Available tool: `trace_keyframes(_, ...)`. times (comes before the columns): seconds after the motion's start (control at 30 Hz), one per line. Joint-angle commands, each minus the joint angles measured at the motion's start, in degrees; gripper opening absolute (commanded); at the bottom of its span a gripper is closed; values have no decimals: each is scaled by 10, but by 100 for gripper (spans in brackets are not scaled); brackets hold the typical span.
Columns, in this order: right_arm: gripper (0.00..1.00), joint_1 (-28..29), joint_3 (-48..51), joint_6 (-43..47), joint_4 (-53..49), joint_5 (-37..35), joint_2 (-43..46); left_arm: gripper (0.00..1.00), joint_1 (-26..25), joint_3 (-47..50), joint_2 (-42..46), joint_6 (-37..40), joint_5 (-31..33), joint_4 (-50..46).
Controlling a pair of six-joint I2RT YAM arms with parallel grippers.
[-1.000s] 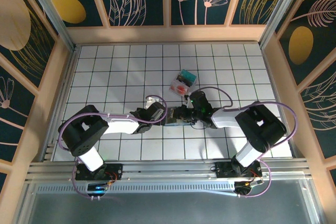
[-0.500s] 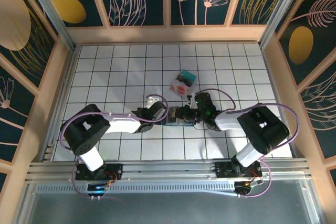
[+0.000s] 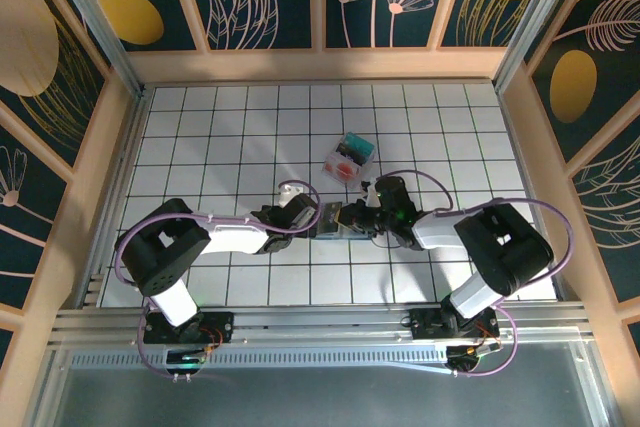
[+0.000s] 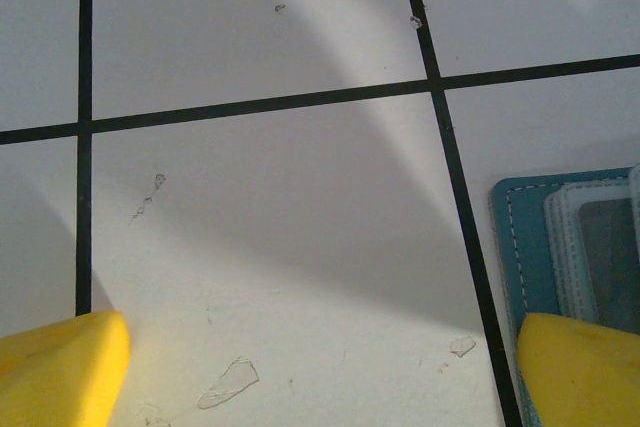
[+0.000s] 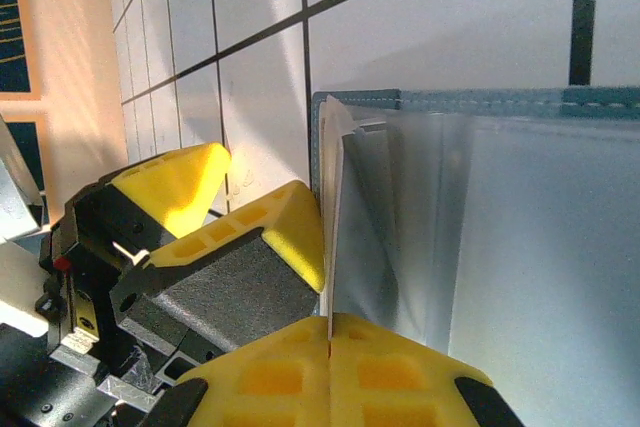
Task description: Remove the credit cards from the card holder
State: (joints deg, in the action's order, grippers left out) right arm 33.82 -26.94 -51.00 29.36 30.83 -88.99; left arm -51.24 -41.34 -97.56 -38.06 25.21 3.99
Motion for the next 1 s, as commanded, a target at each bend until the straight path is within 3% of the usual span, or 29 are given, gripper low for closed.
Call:
trace_keyframes(0.0, 5, -5, -4, 18, -29, -22, 25, 99, -1, 12, -25, -1, 2, -79)
trace_keyframes(0.27, 4, -6, -45, 58, -144, -58, 40, 99, -1, -13, 15, 13, 11, -95)
trace_keyframes(0.57, 4, -6, -76, 84, -183, -28, 29, 99, -1, -47, 59, 47, 10, -79)
trace_keyframes(0.77, 4, -6, -79, 86, -182, -22, 24, 99, -1, -55, 39, 70, -10, -46)
trace_keyframes(0.97, 4, -6, -74, 79, -171, -12, 17, 99, -1, -78, -1, 84, 11, -45)
